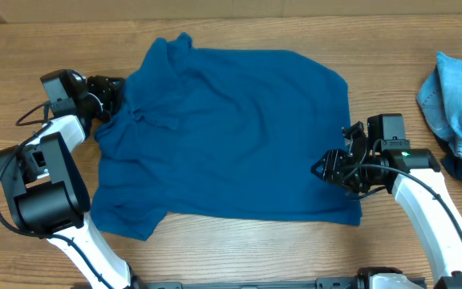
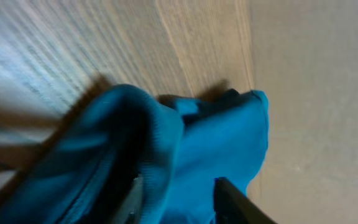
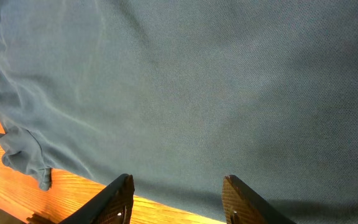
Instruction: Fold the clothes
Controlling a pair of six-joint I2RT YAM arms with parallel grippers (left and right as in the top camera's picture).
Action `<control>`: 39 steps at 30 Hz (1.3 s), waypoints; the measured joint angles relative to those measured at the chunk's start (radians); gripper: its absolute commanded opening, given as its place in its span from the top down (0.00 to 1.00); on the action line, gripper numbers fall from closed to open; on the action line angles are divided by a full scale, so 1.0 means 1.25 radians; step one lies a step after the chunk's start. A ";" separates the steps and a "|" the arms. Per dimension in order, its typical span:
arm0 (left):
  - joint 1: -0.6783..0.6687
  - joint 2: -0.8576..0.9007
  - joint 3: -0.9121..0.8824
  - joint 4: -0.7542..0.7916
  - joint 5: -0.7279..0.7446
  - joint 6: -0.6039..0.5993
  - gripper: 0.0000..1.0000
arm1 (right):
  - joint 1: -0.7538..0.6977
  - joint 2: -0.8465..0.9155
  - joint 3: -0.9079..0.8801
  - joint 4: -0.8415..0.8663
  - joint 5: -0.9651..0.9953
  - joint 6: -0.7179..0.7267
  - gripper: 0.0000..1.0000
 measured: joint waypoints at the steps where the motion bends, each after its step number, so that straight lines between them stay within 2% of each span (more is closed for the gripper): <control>1: 0.000 0.000 0.000 -0.003 -0.005 -0.002 0.71 | 0.000 0.000 0.000 0.000 0.000 0.000 0.50; 5: 0.000 0.000 0.000 -0.029 -0.020 -0.015 0.75 | 0.000 0.000 0.000 0.000 0.000 0.000 0.51; 6: 0.000 0.000 0.000 -0.037 -0.024 -0.016 0.71 | 0.000 0.000 0.000 -0.001 0.000 0.000 0.51; 7: 0.000 0.000 0.000 -0.047 -0.028 -0.016 0.60 | 0.000 0.000 0.000 0.000 0.000 0.000 0.51; 8: 0.000 0.000 0.000 -0.058 -0.029 -0.018 0.54 | 0.000 0.000 0.000 -0.001 0.000 0.000 0.53; 17: 0.026 0.000 0.000 -0.104 0.020 -0.013 0.47 | 0.000 0.000 0.000 -0.005 0.000 0.000 0.53; 21: 0.030 0.000 0.000 -0.111 0.011 -0.013 0.55 | 0.000 0.000 0.000 0.001 0.000 0.000 0.54; 29: -0.035 0.000 0.000 -0.089 -0.049 0.009 0.59 | 0.000 0.000 0.000 -0.001 -0.001 0.000 0.54; 33: -0.057 0.000 0.000 -0.064 -0.071 0.033 0.82 | 0.000 0.000 0.000 -0.009 0.000 0.000 0.55; 36: -0.057 0.000 0.000 -0.042 -0.087 0.066 0.96 | 0.000 0.000 0.000 -0.014 -0.001 0.000 0.54; 39: -0.049 0.000 0.000 -0.019 -0.096 0.090 0.96 | 0.000 0.000 0.000 -0.016 0.000 0.000 0.55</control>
